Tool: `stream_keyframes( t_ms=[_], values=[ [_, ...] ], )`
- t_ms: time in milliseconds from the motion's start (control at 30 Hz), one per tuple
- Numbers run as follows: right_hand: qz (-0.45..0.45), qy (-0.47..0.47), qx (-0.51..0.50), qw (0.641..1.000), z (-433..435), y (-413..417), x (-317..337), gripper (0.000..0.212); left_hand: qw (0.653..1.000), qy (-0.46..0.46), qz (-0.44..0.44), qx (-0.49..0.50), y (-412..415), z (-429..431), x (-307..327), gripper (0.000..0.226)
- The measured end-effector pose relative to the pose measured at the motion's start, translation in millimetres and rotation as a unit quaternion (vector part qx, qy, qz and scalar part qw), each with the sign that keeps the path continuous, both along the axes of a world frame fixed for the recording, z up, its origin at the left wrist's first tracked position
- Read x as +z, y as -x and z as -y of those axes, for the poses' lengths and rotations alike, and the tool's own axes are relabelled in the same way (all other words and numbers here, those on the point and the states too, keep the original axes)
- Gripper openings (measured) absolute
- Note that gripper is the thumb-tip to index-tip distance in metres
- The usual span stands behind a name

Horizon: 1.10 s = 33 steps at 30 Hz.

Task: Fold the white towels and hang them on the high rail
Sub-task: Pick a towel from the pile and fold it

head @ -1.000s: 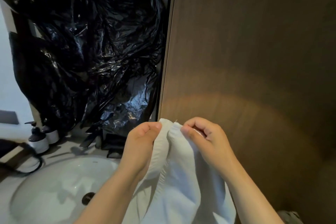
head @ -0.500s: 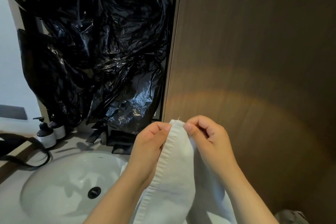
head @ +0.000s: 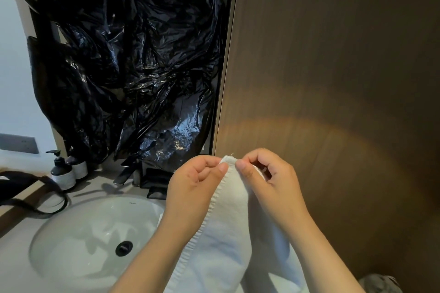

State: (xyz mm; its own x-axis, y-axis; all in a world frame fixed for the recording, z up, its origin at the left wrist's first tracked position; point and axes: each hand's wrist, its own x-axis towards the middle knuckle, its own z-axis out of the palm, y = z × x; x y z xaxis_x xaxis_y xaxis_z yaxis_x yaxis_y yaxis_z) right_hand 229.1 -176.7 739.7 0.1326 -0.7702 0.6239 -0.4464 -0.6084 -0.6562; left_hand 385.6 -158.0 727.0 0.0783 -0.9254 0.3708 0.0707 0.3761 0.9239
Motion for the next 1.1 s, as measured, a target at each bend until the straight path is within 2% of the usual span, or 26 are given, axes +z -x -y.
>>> stream_keyframes(
  t_ms=[200,400,567,667,967,1100],
  values=[
    [0.042,-0.045,0.058,0.996,4,-1,3,0.013,0.999,0.030,0.014,0.040,2,-2,1,0.010],
    [0.047,-0.040,0.073,0.995,6,-5,0,0.013,0.992,0.046,0.065,0.093,3,-2,1,0.010],
    [0.024,-0.059,0.122,0.990,6,-2,3,0.026,0.990,0.047,0.056,0.124,-5,7,6,0.012],
    [-0.004,-0.070,0.120,0.990,8,8,6,0.039,0.986,0.054,0.042,0.149,-12,18,18,0.013],
    [0.004,-0.031,0.071,0.997,16,24,19,0.048,0.969,0.112,0.098,0.198,-22,55,72,0.015],
    [-0.038,-0.001,0.029,0.999,22,37,19,0.051,0.965,0.117,0.111,0.205,-20,70,81,0.015]
  ],
)
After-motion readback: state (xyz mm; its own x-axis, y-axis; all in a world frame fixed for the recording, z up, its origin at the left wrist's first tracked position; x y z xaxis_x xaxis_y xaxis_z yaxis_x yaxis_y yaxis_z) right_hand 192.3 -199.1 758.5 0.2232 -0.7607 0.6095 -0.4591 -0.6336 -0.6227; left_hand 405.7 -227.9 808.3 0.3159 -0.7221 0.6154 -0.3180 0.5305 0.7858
